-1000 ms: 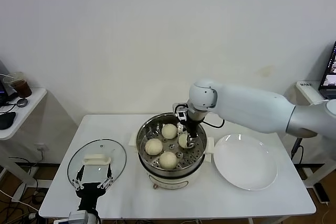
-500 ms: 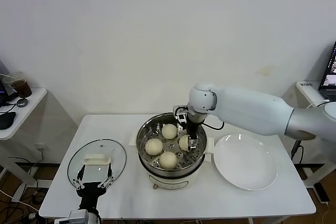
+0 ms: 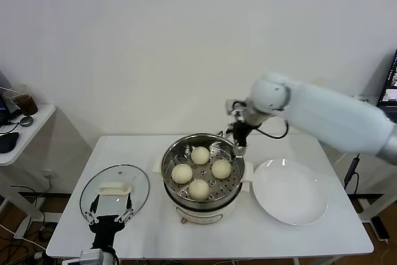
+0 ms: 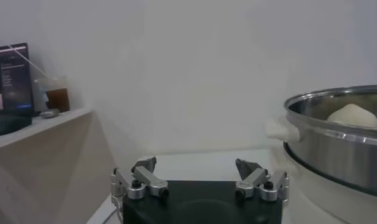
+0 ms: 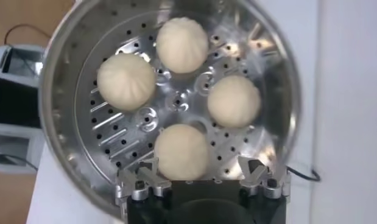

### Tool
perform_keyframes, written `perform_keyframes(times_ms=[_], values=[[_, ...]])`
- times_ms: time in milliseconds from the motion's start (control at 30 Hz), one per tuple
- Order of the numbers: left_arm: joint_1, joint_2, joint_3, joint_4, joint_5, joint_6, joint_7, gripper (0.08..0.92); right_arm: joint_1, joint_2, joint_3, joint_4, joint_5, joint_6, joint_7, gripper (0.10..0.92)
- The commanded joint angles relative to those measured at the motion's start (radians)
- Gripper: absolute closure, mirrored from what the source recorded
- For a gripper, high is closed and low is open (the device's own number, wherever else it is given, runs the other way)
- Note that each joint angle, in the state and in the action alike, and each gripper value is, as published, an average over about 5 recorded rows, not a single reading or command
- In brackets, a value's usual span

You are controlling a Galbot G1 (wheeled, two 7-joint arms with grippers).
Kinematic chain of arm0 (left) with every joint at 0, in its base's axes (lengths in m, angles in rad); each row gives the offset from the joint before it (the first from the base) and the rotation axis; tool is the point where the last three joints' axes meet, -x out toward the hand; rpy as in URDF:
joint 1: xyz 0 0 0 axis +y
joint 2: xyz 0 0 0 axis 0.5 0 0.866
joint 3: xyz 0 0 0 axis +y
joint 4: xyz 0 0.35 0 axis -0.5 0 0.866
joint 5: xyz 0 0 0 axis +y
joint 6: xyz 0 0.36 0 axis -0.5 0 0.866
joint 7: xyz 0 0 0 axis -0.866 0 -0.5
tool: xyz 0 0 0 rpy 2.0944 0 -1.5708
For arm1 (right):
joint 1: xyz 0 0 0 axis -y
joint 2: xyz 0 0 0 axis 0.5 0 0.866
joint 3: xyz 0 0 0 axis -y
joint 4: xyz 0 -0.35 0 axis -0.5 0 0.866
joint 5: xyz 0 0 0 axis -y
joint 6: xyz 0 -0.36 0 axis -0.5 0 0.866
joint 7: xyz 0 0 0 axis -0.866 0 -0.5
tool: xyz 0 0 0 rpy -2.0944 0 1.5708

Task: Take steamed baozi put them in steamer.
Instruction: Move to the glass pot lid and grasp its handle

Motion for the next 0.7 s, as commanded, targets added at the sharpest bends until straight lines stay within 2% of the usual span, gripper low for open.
perform_keyframes(times_ms=[33, 233, 367, 533, 700], values=[[0.001, 0.002, -0.003, -0.006, -0.016, -0.003, -0.002, 0.177, -0.213, -0.35, 0.429, 0.118, 0.06, 0.064, 0.074, 0.203], [0.003, -0.003, -0.005, -0.012, -0.044, -0.021, -0.007, 0.177, -0.636, -0.477, 0.859, 0.144, 0.169, 0.155, 0.238, 0.203], [0.002, -0.002, -0.005, -0.008, -0.048, -0.04, -0.012, 0.177, -1.021, -0.5, 1.248, 0.171, 0.222, 0.213, 0.363, 0.203], [-0.005, 0.005, -0.009, -0.003, -0.047, -0.053, -0.009, 0.177, -1.373, -0.38, 1.604, 0.2, 0.259, 0.27, 0.531, 0.203], [-0.015, 0.006, -0.013, 0.013, -0.044, -0.069, -0.011, 0.177, -1.522, -0.14, 1.771, 0.243, 0.251, 0.343, 0.699, 0.203]])
